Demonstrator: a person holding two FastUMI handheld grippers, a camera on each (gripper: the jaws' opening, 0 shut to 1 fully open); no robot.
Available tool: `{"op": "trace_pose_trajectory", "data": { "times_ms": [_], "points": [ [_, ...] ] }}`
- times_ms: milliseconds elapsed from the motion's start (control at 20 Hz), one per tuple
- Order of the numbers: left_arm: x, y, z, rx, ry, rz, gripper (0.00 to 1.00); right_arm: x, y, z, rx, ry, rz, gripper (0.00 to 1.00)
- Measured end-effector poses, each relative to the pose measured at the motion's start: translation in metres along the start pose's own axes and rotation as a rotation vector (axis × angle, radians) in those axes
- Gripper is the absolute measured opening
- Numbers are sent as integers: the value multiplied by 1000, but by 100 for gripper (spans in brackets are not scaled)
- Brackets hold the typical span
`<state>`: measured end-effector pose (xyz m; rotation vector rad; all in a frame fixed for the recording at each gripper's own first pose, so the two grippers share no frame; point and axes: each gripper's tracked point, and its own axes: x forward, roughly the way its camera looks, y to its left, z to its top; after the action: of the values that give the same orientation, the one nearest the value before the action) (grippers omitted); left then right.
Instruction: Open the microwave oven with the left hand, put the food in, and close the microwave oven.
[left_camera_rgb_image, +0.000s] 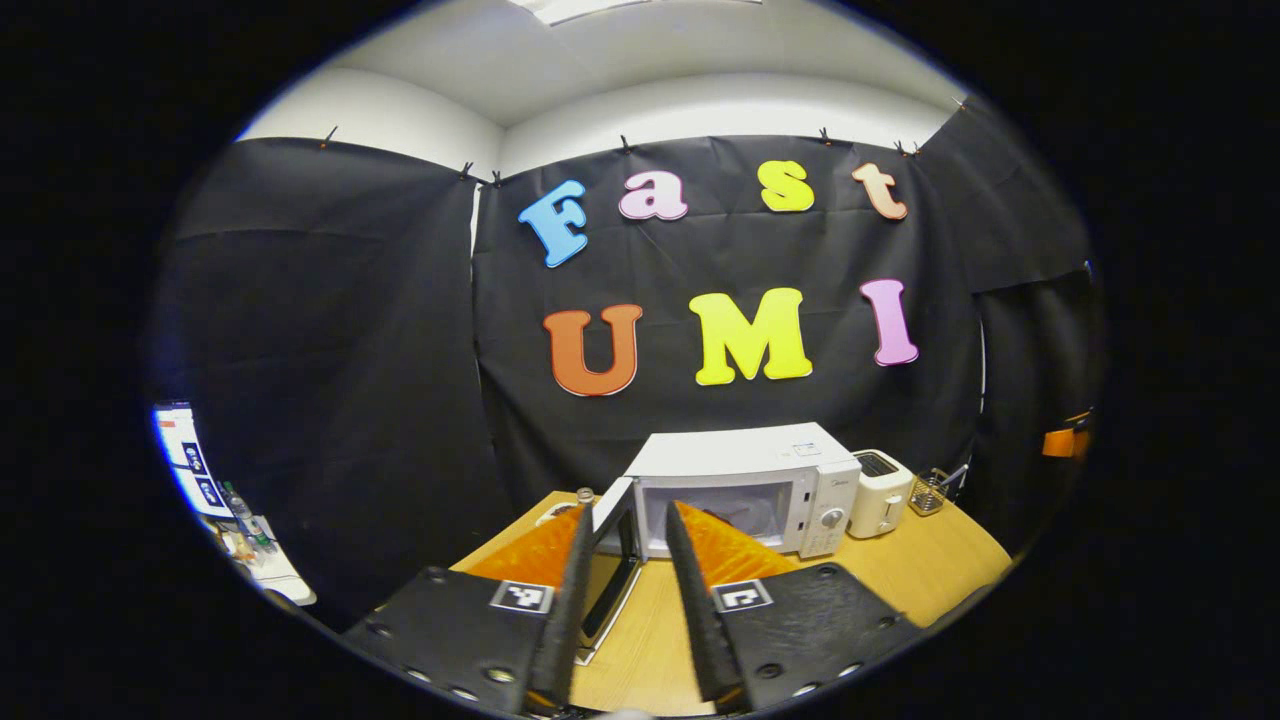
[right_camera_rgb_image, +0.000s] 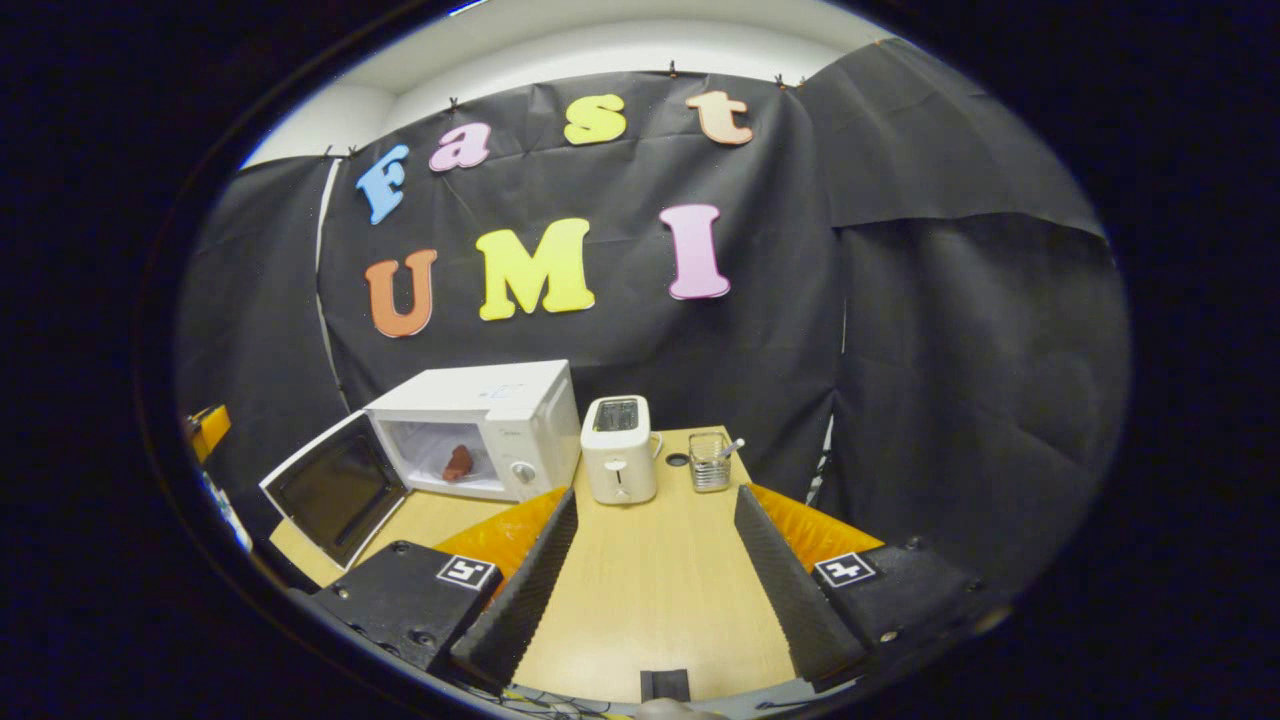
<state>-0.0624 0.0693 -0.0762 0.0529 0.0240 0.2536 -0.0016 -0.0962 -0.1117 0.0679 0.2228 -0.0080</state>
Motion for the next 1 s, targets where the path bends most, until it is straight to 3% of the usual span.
{"op": "trace_pose_trajectory", "data": {
  "times_ms": [50,100,300,350,400,550,800,1000],
  "points": [
    [5,8,-5,-2,12,15,5,-2,2,4,26,-4,4,100],
    [9,9,-13,-19,26,-14,0,-4,3,5,39,-1,6,100],
    [35,61,-59,7,77,-5,0,-6,7,15,35,-8,-33,100],
    [45,77,-72,13,86,2,0,-9,10,20,35,-12,-46,91],
    [53,94,-90,12,112,15,0,-12,13,24,35,-21,-60,100],
    [74,132,-140,17,176,22,0,-16,26,26,39,-20,-104,100],
    [101,138,-206,0,278,-60,0,-20,66,17,96,38,-132,100],
    [109,125,-230,3,313,-144,0,-17,98,6,76,55,-145,100]
  ]
}}
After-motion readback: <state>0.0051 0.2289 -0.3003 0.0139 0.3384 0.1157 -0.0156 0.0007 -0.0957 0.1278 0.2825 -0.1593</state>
